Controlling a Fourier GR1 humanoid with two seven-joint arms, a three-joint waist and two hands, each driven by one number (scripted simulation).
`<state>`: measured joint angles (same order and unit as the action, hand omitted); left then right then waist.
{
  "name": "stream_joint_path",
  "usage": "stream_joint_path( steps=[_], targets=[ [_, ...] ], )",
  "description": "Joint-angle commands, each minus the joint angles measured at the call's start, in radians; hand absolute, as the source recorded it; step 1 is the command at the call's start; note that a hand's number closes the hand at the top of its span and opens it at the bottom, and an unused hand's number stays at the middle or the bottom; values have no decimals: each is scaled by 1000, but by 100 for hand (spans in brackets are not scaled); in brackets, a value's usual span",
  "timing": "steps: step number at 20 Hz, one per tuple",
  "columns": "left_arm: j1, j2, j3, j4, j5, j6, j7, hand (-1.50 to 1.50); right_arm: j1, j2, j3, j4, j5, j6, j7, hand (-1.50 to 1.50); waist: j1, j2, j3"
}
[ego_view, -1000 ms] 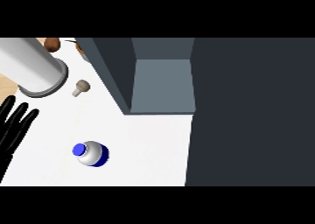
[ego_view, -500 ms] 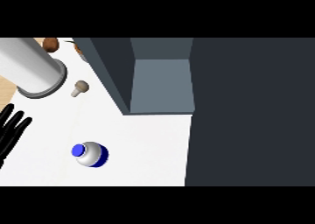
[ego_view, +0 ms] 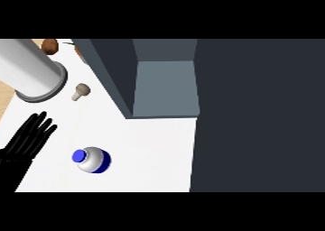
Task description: Pick up the bottled water, place it into the cabinet and close the cabinet
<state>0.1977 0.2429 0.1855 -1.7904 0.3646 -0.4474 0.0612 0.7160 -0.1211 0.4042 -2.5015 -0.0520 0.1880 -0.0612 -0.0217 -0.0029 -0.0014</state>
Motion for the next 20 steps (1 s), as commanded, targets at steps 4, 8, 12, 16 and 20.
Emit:
stream_joint_path(
  steps=[4,8,12,16,20],
  targets=[
    [-103,-49,-37,335,-105,-33,-122,-150,97,-41,48,-145,71,-4,-23,-150,-14,1,-1],
    [-139,-67,-36,481,-163,-39,-229,-150,146,-68,52,-187,51,-15,-22,-150,-7,1,-1],
    [-232,-24,-1,709,-221,-73,-376,-150,150,-82,49,-101,64,-11,-124,-150,-9,3,-1],
    [-269,-38,-28,857,-280,-91,-505,-150,198,-121,47,-160,60,-26,-122,-150,-16,5,-3],
    [-297,-46,-57,938,-318,-114,-574,-150,240,-155,65,-194,62,-27,-139,-150,-8,3,-2]
  ],
)
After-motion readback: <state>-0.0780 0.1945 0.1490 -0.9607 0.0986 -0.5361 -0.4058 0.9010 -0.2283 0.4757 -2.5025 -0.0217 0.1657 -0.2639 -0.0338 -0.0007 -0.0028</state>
